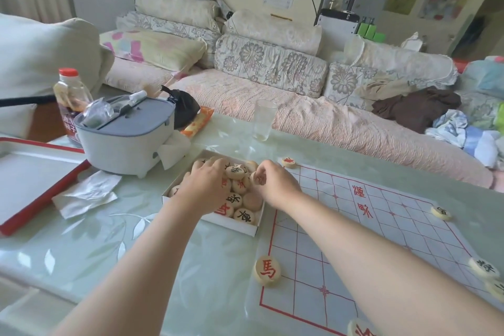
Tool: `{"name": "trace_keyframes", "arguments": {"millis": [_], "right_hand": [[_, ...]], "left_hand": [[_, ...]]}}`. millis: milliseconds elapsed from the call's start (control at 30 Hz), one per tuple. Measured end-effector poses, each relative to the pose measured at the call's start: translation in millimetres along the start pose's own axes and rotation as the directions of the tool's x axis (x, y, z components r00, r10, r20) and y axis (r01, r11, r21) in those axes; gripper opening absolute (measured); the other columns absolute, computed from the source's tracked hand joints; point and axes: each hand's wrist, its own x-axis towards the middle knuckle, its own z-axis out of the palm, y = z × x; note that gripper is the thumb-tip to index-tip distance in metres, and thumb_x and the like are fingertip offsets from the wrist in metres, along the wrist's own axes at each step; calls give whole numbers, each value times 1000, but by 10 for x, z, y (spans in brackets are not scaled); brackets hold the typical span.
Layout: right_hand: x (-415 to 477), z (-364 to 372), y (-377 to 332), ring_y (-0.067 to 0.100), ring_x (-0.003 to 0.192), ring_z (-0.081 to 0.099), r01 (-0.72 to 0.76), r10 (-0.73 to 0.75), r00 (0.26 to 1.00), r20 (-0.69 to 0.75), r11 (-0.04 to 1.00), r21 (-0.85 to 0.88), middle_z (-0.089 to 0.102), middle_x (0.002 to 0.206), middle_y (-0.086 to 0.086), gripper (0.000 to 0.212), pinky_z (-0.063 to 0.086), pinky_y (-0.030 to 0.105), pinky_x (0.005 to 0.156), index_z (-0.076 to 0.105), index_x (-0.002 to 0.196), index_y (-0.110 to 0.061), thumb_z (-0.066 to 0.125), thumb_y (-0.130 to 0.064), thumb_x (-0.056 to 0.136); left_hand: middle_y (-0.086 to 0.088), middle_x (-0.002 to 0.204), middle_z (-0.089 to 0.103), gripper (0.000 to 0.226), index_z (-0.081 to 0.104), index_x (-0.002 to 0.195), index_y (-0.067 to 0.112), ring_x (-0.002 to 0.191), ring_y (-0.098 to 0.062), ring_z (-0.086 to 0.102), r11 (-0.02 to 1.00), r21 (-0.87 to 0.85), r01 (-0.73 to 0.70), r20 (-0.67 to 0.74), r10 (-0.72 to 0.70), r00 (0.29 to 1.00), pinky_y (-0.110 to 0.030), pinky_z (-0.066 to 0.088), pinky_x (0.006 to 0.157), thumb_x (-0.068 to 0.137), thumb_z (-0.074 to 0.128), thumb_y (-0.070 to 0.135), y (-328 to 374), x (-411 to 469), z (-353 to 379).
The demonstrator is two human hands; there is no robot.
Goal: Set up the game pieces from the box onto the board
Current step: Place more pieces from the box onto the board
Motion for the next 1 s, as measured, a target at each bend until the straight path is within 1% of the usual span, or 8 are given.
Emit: {"name": "trace_keyframes", "arguments": {"millis": [167, 333, 433, 500, 600, 667, 867, 1000], "right_hand": [[-128, -71, -142, 12, 93, 56, 143, -138, 989, -48, 983, 118, 53, 110, -9, 24, 48, 32, 80, 52, 93, -32, 72, -33, 80], [-181, -75, -327, 4, 83, 54, 260, -251, 966, -68, 927, 270, 57, 106, -10, 46, 40, 19, 72, 52, 105, -31, 78, -14, 72], [-169, -71, -393, -5, 79, 52, 276, -278, 960, -40, 906, 321, 58, 109, -8, 55, 38, 10, 70, 55, 113, -30, 82, -13, 69], [-129, -42, -392, -3, 85, 54, 253, -258, 966, -20, 926, 281, 58, 109, -7, 51, 43, 14, 76, 56, 117, -29, 80, -15, 74], [-42, 8, -363, 15, 110, 58, 163, -166, 986, 15, 978, 128, 56, 123, -3, 40, 48, 36, 95, 59, 119, -28, 67, -13, 82], [1, 31, -362, 20, 118, 55, 107, -110, 992, 67, 993, 50, 52, 131, -3, 39, 45, 37, 98, 57, 122, -29, 67, -19, 85], [76, 96, -414, 21, 116, 55, 14, -17, 997, 71, 999, 46, 53, 128, -3, 33, 45, 36, 96, 56, 117, -31, 65, -41, 87], [77, 105, -421, 17, 110, 57, 4, -6, 1000, 12, 994, 107, 58, 122, -7, 23, 47, 33, 90, 59, 104, -31, 69, -35, 84]], "left_hand": [[-1, 139, 47, 53, 37, 143, 26, 126, -24, 40, 987, -157, -37, -67, 27, 997, -39, 39, 101, 92, 52, 26, 46, 75, -32], [4, 101, 68, 24, 61, 115, 31, 85, -15, 61, 904, -427, 2, -8, -6, 1000, -23, 43, 59, 92, 54, 29, 121, 79, -60], [6, 100, 67, 25, 65, 110, 31, 85, -14, 58, 902, -432, 14, -75, -51, 996, -24, 41, 64, 92, 52, 21, 53, 18, -91], [2, 108, 67, 30, 64, 118, 25, 86, -14, 56, 902, -431, 28, -111, -84, 990, -24, 42, 67, 93, 50, 15, -9, -6, -129], [-3, 110, 64, 34, 61, 121, 22, 71, -16, 55, 879, -472, 69, -81, -121, 989, -21, 37, 47, 94, 44, 10, -94, -29, -159], [-3, 114, 62, 38, 60, 123, 22, 72, -18, 54, 892, -449, 60, -62, -98, 993, -21, 36, 44, 93, 42, 7, -118, -61, -214], [-8, 119, 61, 32, 60, 121, 11, 95, -25, 61, 964, -264, 31, 3, -31, 1000, -34, 53, 77, 94, 46, 8, -38, -138, -365], [-2, 111, 58, 32, 60, 122, 23, 72, -14, 54, 943, -331, 28, -66, -53, 996, -21, 43, 49, 94, 47, 15, -158, -69, -274]]}}
